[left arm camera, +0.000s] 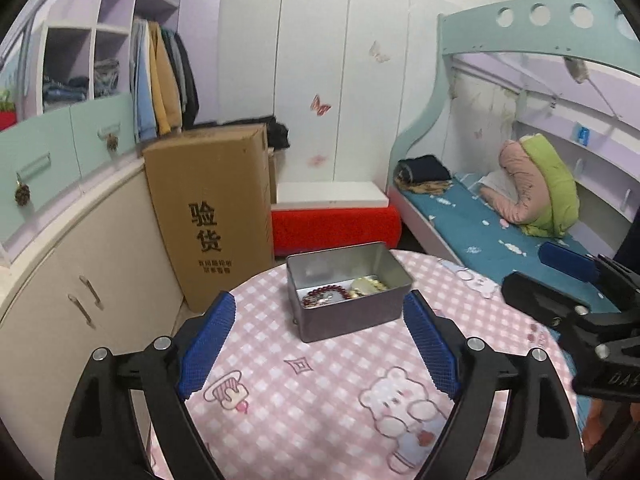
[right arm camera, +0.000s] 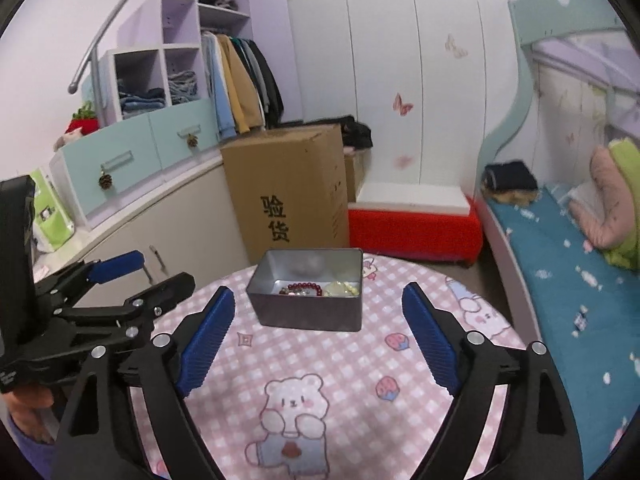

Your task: Organize jewelry

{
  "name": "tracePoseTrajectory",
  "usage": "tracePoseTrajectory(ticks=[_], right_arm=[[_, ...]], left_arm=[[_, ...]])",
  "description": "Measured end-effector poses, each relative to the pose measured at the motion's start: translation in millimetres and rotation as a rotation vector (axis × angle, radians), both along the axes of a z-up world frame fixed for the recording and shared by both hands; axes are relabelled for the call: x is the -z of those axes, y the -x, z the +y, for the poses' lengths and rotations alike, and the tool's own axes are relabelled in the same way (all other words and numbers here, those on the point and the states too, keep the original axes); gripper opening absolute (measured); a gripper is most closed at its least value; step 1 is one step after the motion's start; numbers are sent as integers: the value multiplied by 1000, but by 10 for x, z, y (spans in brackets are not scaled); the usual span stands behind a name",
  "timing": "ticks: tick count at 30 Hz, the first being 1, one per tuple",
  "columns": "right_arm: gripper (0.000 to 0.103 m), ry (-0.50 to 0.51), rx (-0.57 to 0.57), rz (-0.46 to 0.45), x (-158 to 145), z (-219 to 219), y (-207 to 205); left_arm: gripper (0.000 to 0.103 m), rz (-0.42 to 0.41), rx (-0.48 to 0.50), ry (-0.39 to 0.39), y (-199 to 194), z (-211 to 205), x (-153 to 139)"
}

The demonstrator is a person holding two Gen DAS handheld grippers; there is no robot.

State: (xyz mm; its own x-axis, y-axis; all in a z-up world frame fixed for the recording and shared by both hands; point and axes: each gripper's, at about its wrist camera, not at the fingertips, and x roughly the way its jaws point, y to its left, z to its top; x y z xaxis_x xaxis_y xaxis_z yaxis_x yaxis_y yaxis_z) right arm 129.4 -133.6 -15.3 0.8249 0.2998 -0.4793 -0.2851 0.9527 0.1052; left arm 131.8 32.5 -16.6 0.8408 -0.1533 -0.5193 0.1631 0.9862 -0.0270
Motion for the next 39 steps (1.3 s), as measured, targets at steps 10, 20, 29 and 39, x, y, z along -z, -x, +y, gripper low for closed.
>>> tracePoseTrajectory(ticks=[10, 20, 29, 39], right_arm=[[88, 46, 70, -148, -326, -42, 730], [88, 23, 88, -246, -570, -128, 1256], [88, 12, 110, -323, -700, -154, 1562], [92, -3, 123, -336, -702, -170, 1641]], left_arm=[[90, -164, -29, -5, 734, -108, -330], [90, -336, -75, -36, 1287, -209, -605], [91, -440, -99, -12, 1607, -229, -715], [94, -482, -119, -12, 1721, -255, -711]])
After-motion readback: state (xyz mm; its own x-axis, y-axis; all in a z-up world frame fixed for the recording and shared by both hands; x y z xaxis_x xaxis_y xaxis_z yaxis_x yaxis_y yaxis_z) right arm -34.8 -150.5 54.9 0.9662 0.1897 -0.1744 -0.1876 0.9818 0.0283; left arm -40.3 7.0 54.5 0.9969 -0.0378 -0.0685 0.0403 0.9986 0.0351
